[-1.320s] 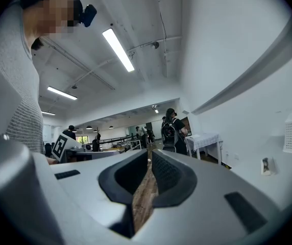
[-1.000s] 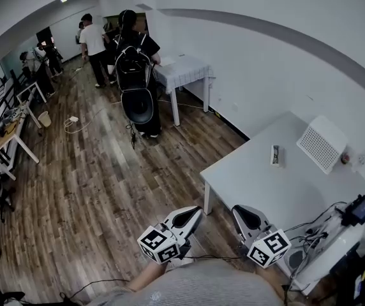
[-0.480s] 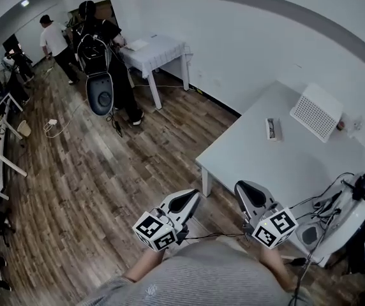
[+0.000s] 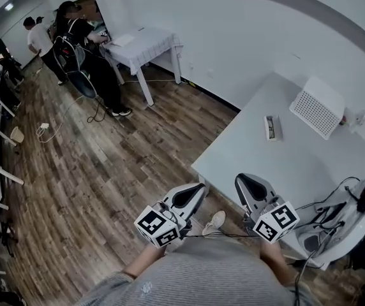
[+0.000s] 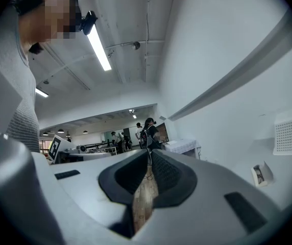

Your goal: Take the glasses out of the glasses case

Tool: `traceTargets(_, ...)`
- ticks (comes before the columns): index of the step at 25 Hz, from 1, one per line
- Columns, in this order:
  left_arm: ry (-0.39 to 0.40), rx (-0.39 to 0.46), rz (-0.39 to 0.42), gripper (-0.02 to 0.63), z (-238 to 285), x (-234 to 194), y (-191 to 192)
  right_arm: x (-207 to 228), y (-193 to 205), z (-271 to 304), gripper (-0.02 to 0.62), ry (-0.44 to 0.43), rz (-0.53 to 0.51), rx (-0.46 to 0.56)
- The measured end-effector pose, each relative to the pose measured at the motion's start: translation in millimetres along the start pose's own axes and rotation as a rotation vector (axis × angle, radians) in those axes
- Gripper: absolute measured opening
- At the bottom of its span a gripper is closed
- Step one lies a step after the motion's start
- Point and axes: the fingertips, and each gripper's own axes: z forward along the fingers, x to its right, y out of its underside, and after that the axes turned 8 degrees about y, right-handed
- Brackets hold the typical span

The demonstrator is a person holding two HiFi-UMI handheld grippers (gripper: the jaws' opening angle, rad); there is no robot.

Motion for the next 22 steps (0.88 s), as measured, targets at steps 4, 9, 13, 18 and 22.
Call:
traceTargets(4, 0.031, -0.018, 0.038, 0.014, 35, -28, -7, 25, -7, 33, 0.018, -0.016, -0.002, 0.025)
traceTargets(9, 0.063, -0.036, 0.034, 0.014, 81, -66, -9, 67, -9, 61, 0.018, 0.015, 0.011, 0.027)
traceTargets(13, 0.089, -0.053, 0.020, 0.014, 117, -92, -10, 98, -11, 75, 0.018, 0.048, 0.025, 0.017)
traceTargets(18, 0.131, -0.068, 0.021, 0.014, 154, -108, -11, 130, -17, 84, 0.017, 0.097, 0.030, 0.010)
traceTargets(22, 0.176, -0.060, 0.036, 0.014, 184, -117, -8, 151, -18, 88, 0.018, 0.135, 0.011, 0.015)
